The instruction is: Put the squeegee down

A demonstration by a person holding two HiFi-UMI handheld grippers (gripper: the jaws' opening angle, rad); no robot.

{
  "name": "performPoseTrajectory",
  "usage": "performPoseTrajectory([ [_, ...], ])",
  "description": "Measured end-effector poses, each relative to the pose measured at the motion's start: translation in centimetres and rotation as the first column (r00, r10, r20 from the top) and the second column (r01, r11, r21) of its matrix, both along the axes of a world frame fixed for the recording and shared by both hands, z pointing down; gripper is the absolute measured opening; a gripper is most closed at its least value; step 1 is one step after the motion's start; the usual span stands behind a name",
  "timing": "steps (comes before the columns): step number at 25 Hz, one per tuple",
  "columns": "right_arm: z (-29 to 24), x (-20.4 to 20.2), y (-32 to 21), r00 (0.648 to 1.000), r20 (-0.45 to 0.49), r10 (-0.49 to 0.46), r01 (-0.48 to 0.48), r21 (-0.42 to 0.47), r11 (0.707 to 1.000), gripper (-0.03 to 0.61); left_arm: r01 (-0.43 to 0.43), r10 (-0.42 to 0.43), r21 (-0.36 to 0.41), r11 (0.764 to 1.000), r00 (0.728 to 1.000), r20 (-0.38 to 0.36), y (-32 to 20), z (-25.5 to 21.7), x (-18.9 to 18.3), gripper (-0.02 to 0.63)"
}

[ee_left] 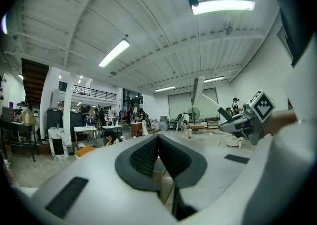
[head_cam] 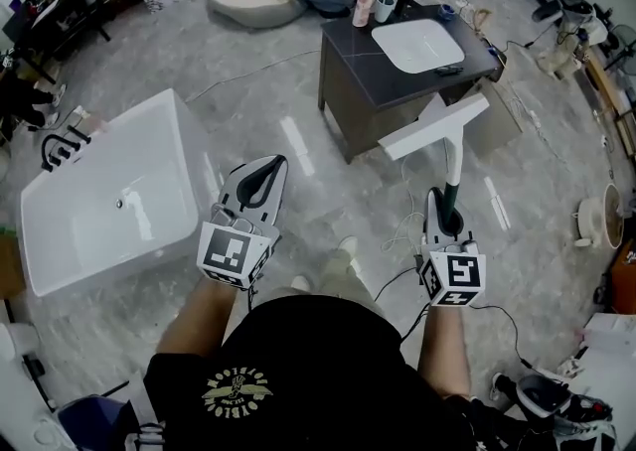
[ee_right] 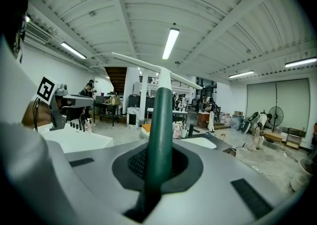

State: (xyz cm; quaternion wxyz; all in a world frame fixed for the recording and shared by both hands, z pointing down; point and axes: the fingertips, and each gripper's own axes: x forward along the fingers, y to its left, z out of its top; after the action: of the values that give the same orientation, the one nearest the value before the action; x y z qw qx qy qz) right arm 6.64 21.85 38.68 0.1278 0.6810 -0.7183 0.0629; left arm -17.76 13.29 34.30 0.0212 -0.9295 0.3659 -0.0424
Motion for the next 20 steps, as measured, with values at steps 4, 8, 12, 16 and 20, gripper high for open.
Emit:
performPoseTrajectory([
  [4,0.5,1.3,-2.0,1.0,0.007,-0.012,0.012,-0.006,1.0,0.028,0.012,-0.012,-0.014,1.0,1.0,-0.018,-1.6,0.3,1.0,0.023],
  [8,0.7,2.3,-3.9,1.0,0.009,-0.028,0.028,-0.013,1.0,0.028,0.022,-0.022,-0.019,1.0,1.0,0.007,-3.2,0.8,2.2,0.023],
  [12,0.8,3.6,-5.7,0.999,0.011,-0.04,0.04,-0.015,0.999,0.028,0.005,-0.005,-0.008,1.0,1.0,-0.001,-4.8,0.7,3.9,0.023],
  [16,0.9,4.8,-7.7,0.999,0.005,-0.047,0.047,-0.025,0.999,0.028,-0.027,0.027,0.0,1.0,0.999,-0.017,-6.2,0.7,5.7,0.023],
  [20,1.1,6.1,-9.8,0.998,0.006,-0.054,0.055,-0.028,0.998,0.028,0.007,-0.007,-0.043,0.999,1.0,-0.014,-8.6,1.6,6.6,0.023],
])
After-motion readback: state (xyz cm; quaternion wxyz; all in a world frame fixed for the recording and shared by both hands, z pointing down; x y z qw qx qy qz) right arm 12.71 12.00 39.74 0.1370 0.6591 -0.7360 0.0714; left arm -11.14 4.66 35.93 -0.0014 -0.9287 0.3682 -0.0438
